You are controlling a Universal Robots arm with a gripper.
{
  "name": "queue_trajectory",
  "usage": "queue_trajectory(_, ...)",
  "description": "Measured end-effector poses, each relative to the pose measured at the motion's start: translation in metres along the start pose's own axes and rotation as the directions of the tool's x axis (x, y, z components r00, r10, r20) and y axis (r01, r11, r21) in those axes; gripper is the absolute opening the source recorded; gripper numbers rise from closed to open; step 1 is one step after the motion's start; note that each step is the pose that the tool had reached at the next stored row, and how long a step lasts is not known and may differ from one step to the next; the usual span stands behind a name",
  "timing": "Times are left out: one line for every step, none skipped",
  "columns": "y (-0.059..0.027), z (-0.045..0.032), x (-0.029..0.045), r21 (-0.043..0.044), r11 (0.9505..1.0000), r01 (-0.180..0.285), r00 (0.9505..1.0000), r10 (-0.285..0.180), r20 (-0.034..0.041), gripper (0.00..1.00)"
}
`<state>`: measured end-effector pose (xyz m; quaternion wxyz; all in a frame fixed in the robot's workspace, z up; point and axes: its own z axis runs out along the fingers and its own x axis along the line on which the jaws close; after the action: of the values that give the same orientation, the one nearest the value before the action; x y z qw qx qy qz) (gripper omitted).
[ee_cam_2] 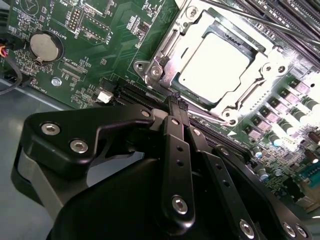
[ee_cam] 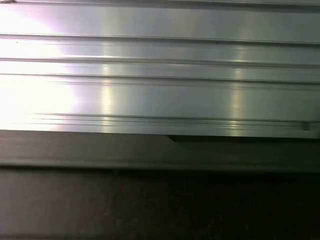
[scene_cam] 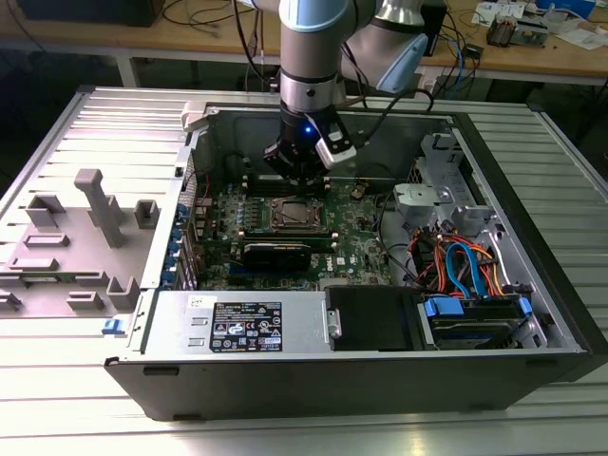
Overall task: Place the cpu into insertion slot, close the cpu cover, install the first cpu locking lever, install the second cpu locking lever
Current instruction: 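Install the first cpu locking lever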
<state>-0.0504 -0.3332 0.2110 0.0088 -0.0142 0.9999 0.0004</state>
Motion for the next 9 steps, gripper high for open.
queue_trajectory(0.0, 0.0003, -0.0004, 0.0, 1.0, 0.0, 1.0, 0.0, 0.0001, 0.11)
queue_trajectory(0.0001, 0.0011, -0.0008, 0.0, 1.0, 0.0, 1.0, 0.0, 0.0001, 0.11)
queue_trajectory(0.0001, 0.002, -0.0013, -0.0001, 1.0, 0.0, 1.0, 0.0, 0.0001, 0.11)
queue_trajectory(0.0002, 0.0027, -0.0019, 0.0, 1.0, 0.0, 1.0, 0.0, 0.0, 0.11)
queue_trajectory(0.0003, 0.0035, -0.0025, 0.0, 1.0, 0.0, 1.0, 0.0, 0.0, 0.11)
queue_trajectory(0.0003, 0.0042, -0.0027, 0.0001, 1.0, 0.0, 1.0, 0.0, 0.0, 0.11)
queue_trajectory(0.0003, 0.0042, -0.0028, 0.0007, 1.0, 0.0, 1.0, 0.0, 0.0, 0.11)
queue_trajectory(0.0003, 0.0043, -0.0028, 0.001, 1.0, 0.0, 1.0, 0.0, 0.0001, 0.11)
queue_trajectory(0.0003, 0.0043, -0.0028, 0.0011, 1.0, 0.0, 1.0, 0.0, 0.0001, 0.11)
